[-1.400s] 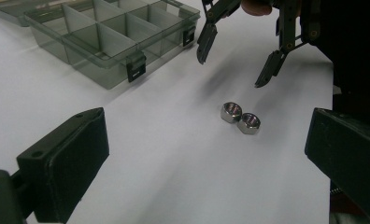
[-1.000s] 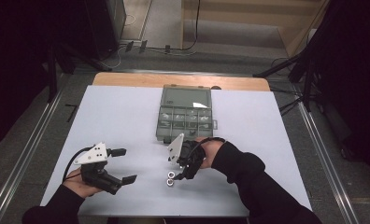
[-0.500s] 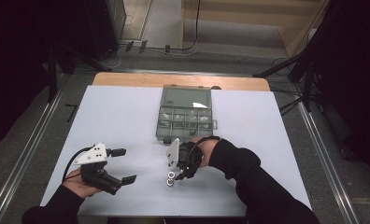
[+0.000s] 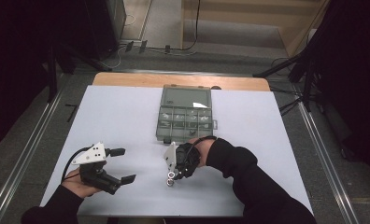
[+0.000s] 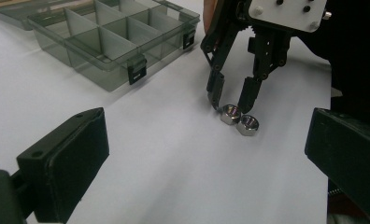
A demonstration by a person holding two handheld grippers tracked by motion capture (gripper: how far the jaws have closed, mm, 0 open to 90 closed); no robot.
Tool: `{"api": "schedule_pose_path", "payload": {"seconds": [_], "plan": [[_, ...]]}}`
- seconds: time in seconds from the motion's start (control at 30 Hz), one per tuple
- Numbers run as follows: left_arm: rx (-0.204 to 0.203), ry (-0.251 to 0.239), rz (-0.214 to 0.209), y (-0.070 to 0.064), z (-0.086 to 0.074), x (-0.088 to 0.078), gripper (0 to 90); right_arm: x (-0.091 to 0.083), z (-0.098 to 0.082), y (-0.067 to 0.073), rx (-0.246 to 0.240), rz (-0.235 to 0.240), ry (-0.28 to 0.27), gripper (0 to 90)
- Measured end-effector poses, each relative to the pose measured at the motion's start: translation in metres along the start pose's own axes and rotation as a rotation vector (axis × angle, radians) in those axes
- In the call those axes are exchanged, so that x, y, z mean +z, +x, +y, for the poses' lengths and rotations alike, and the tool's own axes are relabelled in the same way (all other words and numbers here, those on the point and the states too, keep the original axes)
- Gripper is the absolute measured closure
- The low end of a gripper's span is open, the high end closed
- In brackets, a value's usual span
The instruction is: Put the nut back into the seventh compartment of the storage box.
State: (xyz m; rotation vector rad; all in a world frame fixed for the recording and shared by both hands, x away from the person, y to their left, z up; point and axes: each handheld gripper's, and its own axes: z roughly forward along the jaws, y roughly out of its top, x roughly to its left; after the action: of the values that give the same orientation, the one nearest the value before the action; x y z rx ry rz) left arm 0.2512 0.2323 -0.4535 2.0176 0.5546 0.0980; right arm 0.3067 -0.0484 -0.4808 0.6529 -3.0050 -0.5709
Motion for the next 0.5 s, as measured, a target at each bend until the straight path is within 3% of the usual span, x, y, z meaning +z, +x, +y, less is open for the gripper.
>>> {"api": "schedule_pose_path", "payload": {"seconds": [0.5], "plan": [[0.005,-0.002,-0.001,0.000,0.000,0.000,0.0,0.002,0.010,-0.007,-0.070,0.054,0.045,69.5]]}}
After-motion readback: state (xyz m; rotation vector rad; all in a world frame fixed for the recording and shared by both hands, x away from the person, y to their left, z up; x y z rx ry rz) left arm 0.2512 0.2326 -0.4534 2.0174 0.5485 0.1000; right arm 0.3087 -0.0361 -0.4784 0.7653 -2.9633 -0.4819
